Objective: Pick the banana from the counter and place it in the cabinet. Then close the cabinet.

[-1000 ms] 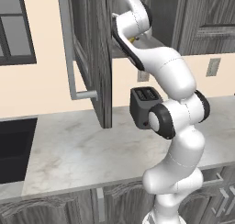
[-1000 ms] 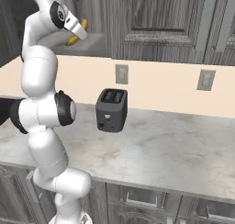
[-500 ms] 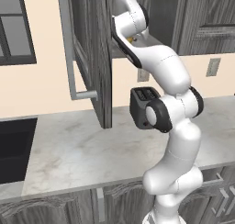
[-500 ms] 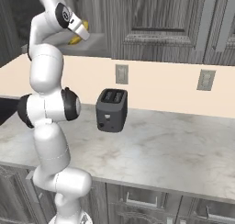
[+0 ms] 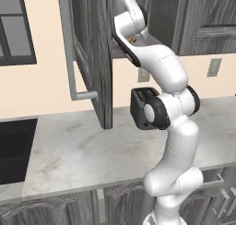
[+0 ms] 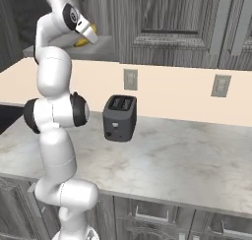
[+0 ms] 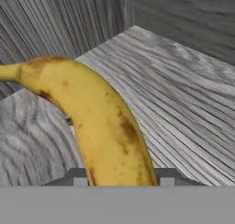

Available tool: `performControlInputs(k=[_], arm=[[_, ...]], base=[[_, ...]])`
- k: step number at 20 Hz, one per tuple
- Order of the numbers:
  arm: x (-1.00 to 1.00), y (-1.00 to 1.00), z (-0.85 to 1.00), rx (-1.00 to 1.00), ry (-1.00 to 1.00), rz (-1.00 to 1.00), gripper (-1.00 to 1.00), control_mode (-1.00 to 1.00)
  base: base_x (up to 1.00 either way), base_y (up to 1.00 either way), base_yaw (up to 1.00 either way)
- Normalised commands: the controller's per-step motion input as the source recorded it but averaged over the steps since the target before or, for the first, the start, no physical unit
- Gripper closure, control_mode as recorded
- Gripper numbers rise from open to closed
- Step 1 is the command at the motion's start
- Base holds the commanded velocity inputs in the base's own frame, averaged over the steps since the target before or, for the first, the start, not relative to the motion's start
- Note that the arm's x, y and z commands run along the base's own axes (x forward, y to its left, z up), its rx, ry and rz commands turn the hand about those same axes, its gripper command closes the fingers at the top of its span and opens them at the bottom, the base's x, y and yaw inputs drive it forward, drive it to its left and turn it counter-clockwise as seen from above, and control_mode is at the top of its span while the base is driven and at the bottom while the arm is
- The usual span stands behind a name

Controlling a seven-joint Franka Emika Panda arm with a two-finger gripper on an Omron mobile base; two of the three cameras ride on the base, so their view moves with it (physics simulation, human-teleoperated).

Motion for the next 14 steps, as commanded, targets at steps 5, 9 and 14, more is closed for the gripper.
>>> performControlInputs(k=[5,9,14], arm=[[0.04,0.0,-0.3,0.0,-0.14,0.0,-1.0,-1.0],[-0.2,-0.01,0.03,0.0,-0.21,0.0,-1.0,-1.0],[-0.54,-0.16,0.0,-0.02,-0.24,0.0,-1.0,-1.0]], base=[[0.0,0.0,0.0],[0.0,0.0,0.0],[0.0,0.0,0.0]])
